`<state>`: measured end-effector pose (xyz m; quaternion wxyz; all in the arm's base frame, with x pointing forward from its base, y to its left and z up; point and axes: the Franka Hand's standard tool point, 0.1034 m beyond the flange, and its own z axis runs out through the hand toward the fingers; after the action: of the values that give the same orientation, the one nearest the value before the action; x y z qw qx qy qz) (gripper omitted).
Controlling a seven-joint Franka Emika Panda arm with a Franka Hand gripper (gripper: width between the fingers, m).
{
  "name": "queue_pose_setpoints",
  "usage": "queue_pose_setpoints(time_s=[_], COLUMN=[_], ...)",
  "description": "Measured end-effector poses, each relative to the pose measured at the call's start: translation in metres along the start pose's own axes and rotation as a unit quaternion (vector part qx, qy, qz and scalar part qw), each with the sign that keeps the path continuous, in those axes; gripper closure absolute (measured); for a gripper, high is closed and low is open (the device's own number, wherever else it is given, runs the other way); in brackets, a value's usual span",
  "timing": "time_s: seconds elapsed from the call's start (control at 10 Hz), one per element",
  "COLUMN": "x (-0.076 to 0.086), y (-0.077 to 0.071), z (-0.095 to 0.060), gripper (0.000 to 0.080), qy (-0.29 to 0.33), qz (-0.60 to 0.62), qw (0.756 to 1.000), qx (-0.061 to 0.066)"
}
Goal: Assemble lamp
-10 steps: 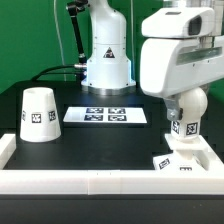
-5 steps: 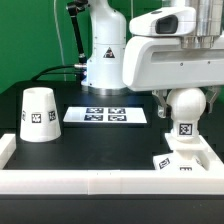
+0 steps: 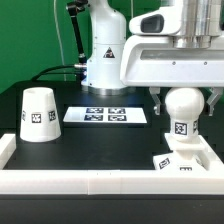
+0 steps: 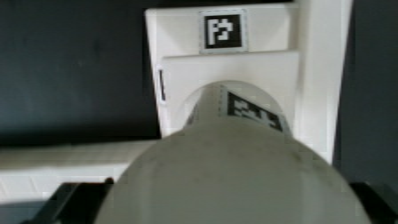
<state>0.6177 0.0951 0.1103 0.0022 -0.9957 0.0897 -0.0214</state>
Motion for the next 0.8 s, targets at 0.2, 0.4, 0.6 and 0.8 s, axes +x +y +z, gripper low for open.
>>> queue_pose_setpoints(time_s=[0.2,0.4,0.6,0.8], x=[-0.0053,-0.0075,-0.0087,-0.0097], y=[-0.0005,-0.0010,-0.0015,-0.0021], z=[0.0016,0.0033,0.0032,0.0035], gripper=[0.0225,0.0225,0.0225,0.0217], qy=[-0.013,-0.021,-0.030,-0.036], qz=[0.103,0.207,0.290,0.323], qw=[0.995,0.978,0.956,0.946], qx=[-0.006,-0.008,-0.008,-0.003])
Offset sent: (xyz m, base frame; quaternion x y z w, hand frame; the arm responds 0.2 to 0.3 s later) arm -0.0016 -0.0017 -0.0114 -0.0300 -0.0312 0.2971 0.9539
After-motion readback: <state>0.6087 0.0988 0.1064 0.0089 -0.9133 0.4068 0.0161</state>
